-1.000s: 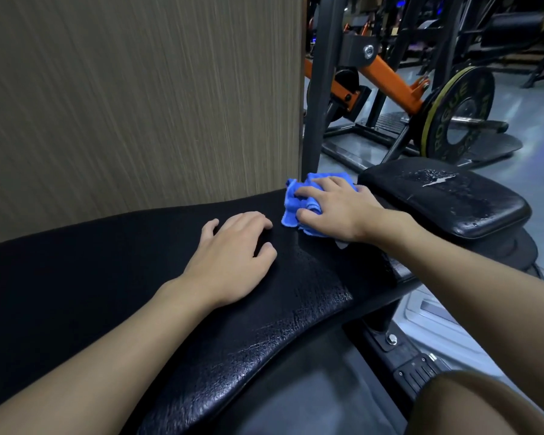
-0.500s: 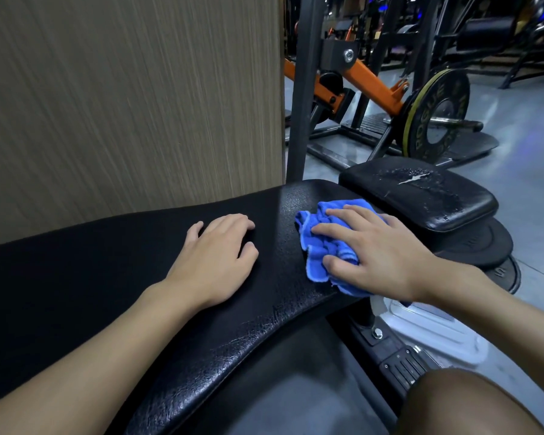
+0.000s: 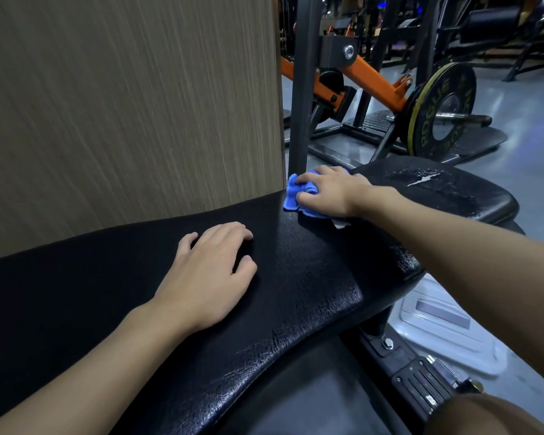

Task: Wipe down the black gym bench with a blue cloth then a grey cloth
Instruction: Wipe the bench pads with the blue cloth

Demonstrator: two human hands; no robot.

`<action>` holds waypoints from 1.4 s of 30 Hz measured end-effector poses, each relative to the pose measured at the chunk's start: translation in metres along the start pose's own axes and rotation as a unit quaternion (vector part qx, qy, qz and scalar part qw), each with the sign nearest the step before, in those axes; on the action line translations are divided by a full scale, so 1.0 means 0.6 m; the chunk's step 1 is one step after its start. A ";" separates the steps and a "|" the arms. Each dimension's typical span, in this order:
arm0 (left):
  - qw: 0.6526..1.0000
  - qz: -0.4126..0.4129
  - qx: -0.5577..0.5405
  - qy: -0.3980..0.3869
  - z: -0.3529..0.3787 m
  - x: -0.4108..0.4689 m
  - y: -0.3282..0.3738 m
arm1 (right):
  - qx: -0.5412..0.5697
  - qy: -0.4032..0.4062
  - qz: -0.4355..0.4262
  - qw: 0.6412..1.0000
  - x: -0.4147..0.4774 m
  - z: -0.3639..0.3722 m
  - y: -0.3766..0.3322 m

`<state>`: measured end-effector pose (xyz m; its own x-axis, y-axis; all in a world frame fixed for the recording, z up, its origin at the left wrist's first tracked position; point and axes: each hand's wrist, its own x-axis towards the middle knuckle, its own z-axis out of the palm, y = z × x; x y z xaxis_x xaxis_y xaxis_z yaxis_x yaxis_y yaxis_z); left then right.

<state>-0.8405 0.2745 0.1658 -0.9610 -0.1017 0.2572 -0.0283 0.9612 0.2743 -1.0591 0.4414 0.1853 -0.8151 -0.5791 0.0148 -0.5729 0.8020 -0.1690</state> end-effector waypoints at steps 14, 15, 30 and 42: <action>1.000 -0.012 -0.004 -0.010 -0.003 -0.003 0.002 | -0.033 0.059 -0.029 0.997 -0.161 0.009 0.031; 1.000 -0.014 -0.004 -0.011 -0.003 -0.003 0.002 | -0.034 0.065 -0.029 0.997 -0.182 0.010 0.034; 0.997 -0.060 0.024 -0.033 -0.030 -0.009 -0.008 | -0.043 0.031 0.002 0.999 -0.179 0.004 0.030; 0.986 -0.110 0.072 -0.106 -0.043 -0.033 -0.089 | 0.043 -0.009 0.013 0.999 -0.017 -0.009 -0.004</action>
<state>-0.8126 0.2187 0.1701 -0.9630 -0.2695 0.0025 -0.2655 0.9501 0.1641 -1.0501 0.4461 0.1906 -0.8275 -0.5614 -0.0087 -0.5413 0.8018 -0.2532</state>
